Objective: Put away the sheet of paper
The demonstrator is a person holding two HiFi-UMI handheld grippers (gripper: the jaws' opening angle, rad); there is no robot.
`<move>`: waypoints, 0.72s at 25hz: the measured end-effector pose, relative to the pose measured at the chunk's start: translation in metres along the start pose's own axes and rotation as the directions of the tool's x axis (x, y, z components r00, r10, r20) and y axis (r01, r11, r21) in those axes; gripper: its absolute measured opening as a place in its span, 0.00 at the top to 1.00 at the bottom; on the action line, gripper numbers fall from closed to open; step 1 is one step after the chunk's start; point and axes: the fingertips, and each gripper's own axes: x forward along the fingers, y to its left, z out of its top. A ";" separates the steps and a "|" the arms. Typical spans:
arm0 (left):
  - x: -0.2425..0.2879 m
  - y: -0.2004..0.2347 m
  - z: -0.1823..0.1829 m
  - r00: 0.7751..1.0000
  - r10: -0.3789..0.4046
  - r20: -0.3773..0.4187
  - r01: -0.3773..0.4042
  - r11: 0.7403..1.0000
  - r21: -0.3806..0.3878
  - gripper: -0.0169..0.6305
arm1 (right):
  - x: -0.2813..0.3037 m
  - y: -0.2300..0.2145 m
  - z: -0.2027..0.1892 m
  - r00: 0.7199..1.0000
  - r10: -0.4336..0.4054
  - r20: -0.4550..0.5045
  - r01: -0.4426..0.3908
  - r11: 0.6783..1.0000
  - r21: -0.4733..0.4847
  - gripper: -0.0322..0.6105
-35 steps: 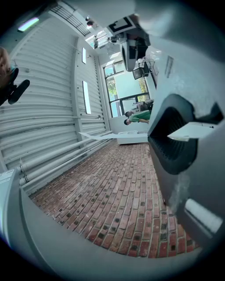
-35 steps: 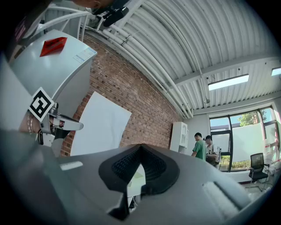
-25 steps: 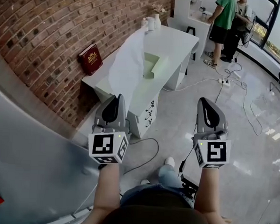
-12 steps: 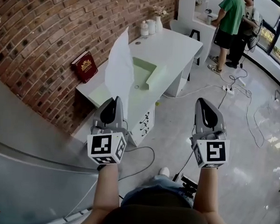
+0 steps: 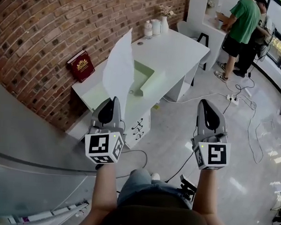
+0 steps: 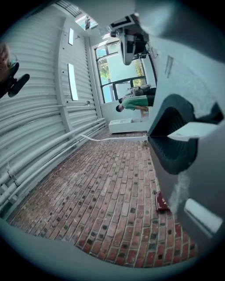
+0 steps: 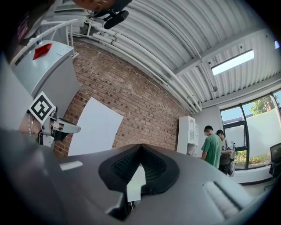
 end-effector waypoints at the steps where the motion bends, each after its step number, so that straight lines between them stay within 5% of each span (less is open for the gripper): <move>1: 0.003 0.000 -0.002 1.000 0.006 -0.006 -0.006 1.000 0.001 0.97 | 0.002 -0.003 -0.003 1.000 0.003 -0.011 -0.003 1.000 0.005 0.95; 7: 0.023 0.006 -0.008 0.999 0.025 -0.024 -0.025 1.000 0.009 0.97 | 0.017 -0.010 -0.017 0.998 0.029 0.051 -0.030 1.000 0.007 0.95; 18: 0.092 0.029 -0.036 0.997 0.038 -0.069 -0.040 0.999 -0.024 0.97 | 0.096 -0.035 -0.050 0.999 0.035 0.016 -0.035 0.999 0.002 0.95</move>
